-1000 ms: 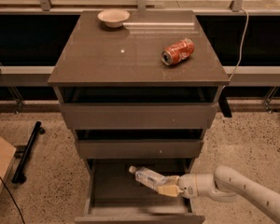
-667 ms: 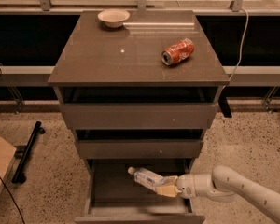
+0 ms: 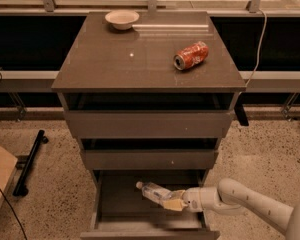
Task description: Place blue plastic bottle into bottom drawer
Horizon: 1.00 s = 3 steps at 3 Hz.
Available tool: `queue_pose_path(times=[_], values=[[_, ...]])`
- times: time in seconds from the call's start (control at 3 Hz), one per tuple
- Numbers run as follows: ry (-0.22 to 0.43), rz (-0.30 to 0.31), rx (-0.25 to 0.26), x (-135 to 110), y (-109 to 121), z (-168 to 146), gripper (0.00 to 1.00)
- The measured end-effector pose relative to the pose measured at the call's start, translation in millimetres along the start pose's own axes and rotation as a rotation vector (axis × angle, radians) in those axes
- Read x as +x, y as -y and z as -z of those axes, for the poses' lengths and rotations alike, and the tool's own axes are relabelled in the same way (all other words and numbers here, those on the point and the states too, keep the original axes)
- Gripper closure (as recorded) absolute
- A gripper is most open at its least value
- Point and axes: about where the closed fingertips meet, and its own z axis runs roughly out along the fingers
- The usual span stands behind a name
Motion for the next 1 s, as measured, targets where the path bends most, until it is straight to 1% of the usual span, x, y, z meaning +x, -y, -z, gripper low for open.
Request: queue_pose_path(times=[0.33, 0.67, 1.0], values=[[-0.024, -0.021, -0.004, 18, 31, -23, 1.0], [-0.056, -0.047, -0.027, 35, 58, -49, 1.0], [-0.047, -0.073, -0.054, 51, 82, -71, 1.0]])
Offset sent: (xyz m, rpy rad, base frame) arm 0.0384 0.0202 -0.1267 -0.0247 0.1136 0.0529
